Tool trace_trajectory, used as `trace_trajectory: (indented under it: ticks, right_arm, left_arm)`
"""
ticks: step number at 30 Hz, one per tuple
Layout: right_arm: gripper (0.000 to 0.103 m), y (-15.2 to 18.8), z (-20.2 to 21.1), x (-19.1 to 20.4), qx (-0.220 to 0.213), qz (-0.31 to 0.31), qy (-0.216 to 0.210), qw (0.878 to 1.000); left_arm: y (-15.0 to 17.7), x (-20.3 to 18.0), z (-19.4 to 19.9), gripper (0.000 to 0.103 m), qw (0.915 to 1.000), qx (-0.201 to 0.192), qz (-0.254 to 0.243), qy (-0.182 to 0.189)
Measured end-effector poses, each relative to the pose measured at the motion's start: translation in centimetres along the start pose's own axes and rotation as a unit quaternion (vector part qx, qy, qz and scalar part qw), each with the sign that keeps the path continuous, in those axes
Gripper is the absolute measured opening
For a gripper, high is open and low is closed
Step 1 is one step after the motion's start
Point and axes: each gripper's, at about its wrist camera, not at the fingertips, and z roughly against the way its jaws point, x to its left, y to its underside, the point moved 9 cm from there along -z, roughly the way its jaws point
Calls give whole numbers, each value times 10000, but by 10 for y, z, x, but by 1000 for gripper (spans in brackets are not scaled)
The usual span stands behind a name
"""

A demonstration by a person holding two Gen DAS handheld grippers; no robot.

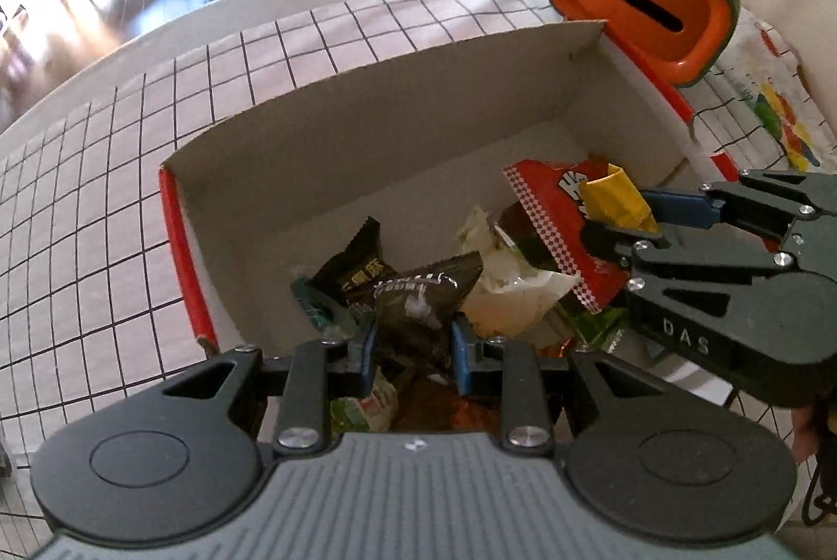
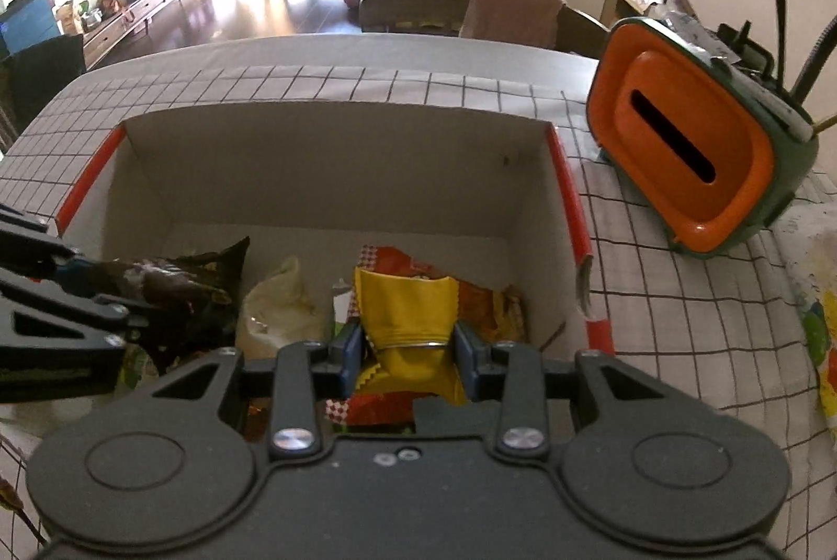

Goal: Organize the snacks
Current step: 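Carry the yellow pack and chocolate bag into the red box and release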

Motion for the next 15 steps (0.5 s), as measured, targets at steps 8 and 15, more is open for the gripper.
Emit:
trace_trajectory:
  ticks: [8, 15]
  right_arm:
    - [35, -3, -5, 0, 92, 37, -92, 9999]
    - [36, -5, -3, -4, 104, -100, -206, 9997]
  left_arm:
    - [-2, -1, -12, 27, 9999, 132, -13, -18]
    - [0, 3, -12, 28, 9999, 137, 70, 49]
